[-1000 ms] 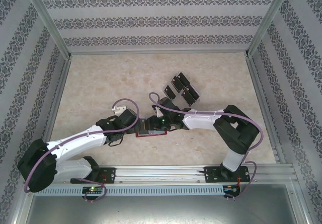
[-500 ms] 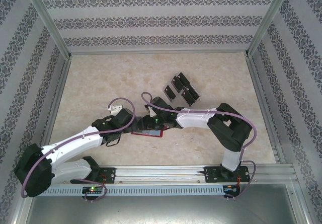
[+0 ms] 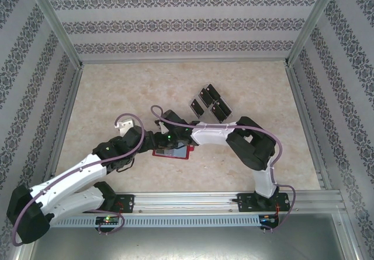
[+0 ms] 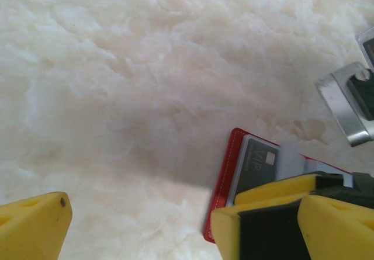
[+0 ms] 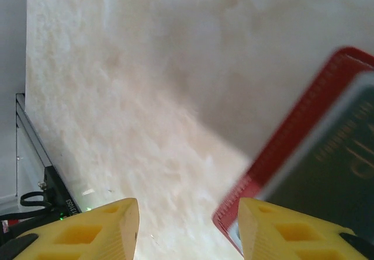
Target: Put the credit cards into the card holder
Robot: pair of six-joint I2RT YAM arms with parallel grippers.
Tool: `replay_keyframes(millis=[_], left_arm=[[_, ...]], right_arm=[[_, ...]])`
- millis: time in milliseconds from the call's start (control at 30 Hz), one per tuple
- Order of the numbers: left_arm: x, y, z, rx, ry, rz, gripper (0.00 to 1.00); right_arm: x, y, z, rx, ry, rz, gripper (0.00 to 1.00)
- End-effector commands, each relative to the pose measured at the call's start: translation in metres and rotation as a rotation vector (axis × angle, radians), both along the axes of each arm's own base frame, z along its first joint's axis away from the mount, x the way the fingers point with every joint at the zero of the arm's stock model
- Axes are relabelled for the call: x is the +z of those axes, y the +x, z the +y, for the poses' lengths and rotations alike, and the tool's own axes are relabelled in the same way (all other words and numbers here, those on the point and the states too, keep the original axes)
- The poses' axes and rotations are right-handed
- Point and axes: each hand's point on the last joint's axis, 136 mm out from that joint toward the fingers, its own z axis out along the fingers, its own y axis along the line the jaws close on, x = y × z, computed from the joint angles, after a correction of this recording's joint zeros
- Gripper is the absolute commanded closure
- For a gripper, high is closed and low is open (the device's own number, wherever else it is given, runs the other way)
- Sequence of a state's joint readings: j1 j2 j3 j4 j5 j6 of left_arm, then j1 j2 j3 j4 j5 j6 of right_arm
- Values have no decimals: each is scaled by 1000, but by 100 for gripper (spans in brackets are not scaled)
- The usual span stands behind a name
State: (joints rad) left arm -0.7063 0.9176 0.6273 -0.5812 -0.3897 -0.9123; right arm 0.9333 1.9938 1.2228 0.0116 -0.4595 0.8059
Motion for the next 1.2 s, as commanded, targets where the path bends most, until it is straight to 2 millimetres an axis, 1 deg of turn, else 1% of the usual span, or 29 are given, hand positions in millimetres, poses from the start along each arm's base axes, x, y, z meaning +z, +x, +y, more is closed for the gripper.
replay_keyframes(millis=[0, 100, 167, 233, 300, 400, 467, 500, 567, 600, 633, 700, 767, 833, 967, 1067, 1167], left_arm=[[-4, -8, 16, 47, 28, 19, 0], [-3, -11, 20, 59, 29, 18, 0], [-1, -13, 22, 66, 24, 11, 0], [0, -13, 24, 71, 21, 6, 0], [0, -14, 24, 72, 22, 5, 0], [-1, -15, 25, 71, 29, 11, 0], [-2, -15, 25, 68, 32, 13, 0], [-2, -15, 25, 66, 34, 15, 0], [-3, -14, 23, 58, 38, 18, 0], [-4, -14, 23, 55, 40, 20, 0], [-4, -13, 22, 50, 42, 21, 0], [-6, -12, 20, 44, 43, 26, 0], [-9, -10, 17, 36, 44, 34, 0], [-11, -8, 14, 27, 47, 43, 0], [-13, -4, 7, 4, 50, 50, 0], [-18, -2, 3, -8, 55, 68, 0], [-22, 0, 0, -16, 57, 84, 0]], right_arm=[[15, -1, 24, 44, 52, 5, 52], [33, 6, 39, 59, 91, -11, 52], [49, 13, 47, 65, 116, -33, 51], [64, 20, 53, 66, 136, -53, 51], [79, 30, 54, 52, 158, -75, 51], [102, 51, 40, 3, 180, -116, 51], [117, 62, 23, -34, 191, -144, 51], [121, 64, 14, -49, 189, -152, 51], [125, 69, -11, -99, 165, -169, 51], [122, 70, -25, -127, 135, -175, 50], [117, 71, -41, -161, 95, -183, 47], [103, 66, -69, -203, 11, -188, 42], [85, 56, -93, -226, -80, -182, 40], [63, 43, -112, -232, -144, -154, 39], [26, 20, -128, -236, -189, -94, 39], [10, 11, -130, -230, -211, -75, 39], [1, 7, -129, -219, -235, -73, 40]])
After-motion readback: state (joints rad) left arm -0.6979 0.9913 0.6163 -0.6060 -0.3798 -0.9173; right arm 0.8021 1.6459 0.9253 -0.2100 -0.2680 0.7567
